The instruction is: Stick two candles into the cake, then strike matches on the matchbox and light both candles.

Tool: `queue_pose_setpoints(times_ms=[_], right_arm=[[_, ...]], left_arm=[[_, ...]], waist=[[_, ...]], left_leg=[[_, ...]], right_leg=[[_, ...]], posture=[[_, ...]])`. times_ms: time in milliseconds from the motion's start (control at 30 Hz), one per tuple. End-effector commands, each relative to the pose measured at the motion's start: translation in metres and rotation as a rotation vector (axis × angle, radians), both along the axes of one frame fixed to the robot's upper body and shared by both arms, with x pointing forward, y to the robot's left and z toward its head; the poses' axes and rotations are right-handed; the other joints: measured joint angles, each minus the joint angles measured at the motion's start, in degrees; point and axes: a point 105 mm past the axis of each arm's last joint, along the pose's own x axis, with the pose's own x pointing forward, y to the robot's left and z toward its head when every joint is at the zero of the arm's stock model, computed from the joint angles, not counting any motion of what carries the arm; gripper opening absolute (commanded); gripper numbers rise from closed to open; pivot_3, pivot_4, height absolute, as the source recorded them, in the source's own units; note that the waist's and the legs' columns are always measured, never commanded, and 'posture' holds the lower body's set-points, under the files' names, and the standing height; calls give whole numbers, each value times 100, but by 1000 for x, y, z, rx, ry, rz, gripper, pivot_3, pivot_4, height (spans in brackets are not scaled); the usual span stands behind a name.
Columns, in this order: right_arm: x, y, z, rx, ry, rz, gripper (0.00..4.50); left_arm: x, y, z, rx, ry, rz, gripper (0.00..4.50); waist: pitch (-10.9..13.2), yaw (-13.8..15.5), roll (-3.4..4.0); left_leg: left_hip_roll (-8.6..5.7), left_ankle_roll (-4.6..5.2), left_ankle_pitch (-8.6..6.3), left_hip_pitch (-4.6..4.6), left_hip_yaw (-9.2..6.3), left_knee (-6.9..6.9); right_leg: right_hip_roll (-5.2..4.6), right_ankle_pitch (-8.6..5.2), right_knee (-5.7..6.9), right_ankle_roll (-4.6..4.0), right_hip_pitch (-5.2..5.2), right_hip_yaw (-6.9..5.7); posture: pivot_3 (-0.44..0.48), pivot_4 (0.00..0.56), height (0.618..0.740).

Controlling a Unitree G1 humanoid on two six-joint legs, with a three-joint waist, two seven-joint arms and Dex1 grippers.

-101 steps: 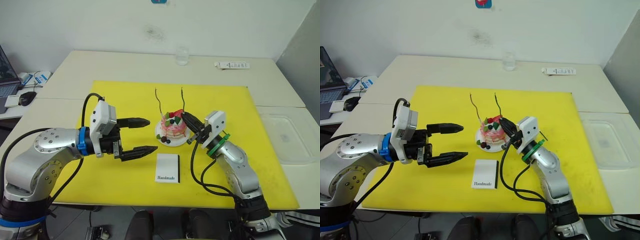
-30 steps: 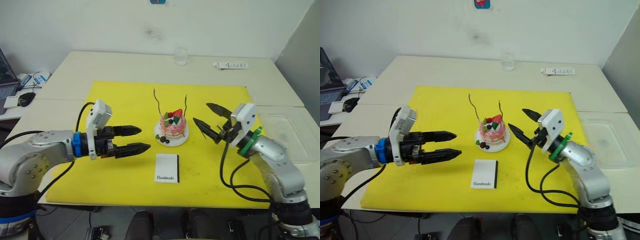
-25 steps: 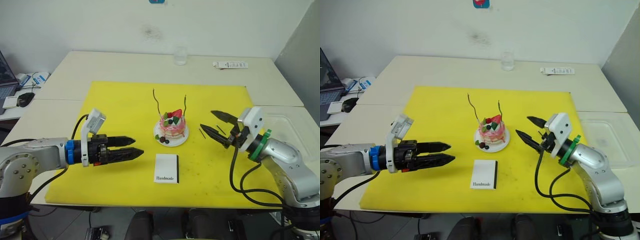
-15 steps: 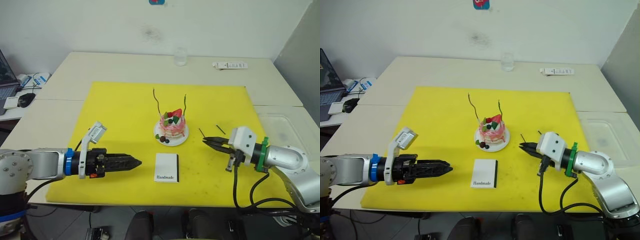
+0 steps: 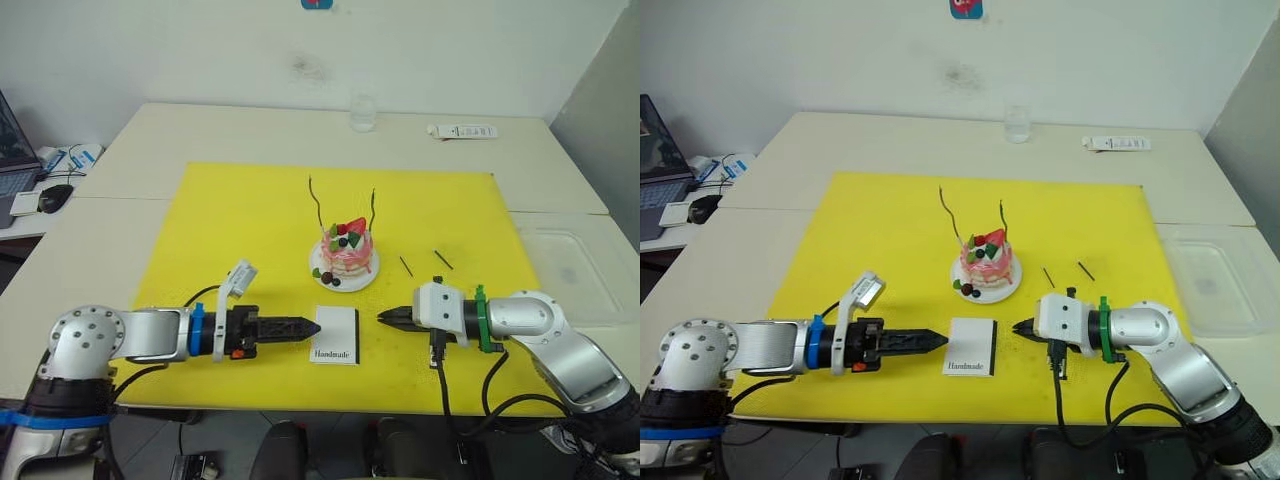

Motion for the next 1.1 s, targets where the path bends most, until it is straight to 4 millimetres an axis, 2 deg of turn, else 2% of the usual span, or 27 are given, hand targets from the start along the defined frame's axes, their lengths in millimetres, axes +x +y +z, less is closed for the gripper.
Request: queue_pose_setpoints(times_ms=[33, 633, 900, 1100], right_arm=[[-3, 5, -1, -12, -9, 31, 39], [-6, 13, -14, -42, 24, 38, 39], [3, 21, -22, -42, 46, 19, 39], [2, 36, -16, 3, 49, 49, 39]], left_arm=[[0, -7, 4, -23, 0, -11, 4500], [6, -12, -15, 4, 40, 33, 4500], [6, -15, -22, 10, 57, 30, 4500], [4, -15, -29, 20, 74, 36, 4500]], waist=[[0, -2, 0], [0, -1, 0], [-1, 1, -1], [-1, 0, -1]], left_leg=[[0, 0, 0, 0, 1, 0], [-2, -7, 4, 4, 0, -1], [-7, -8, 5, 26, 1, 0], [-5, -8, 5, 32, 1, -3]], right_leg=[[0, 0, -1, 0, 0, 1], [1, 0, 0, 0, 4, -1], [-1, -2, -2, 3, 28, -1], [-2, -2, -2, 4, 30, -1]], posture=[[0, 150, 740], [0, 150, 740], [0, 150, 740], [0, 150, 740]])
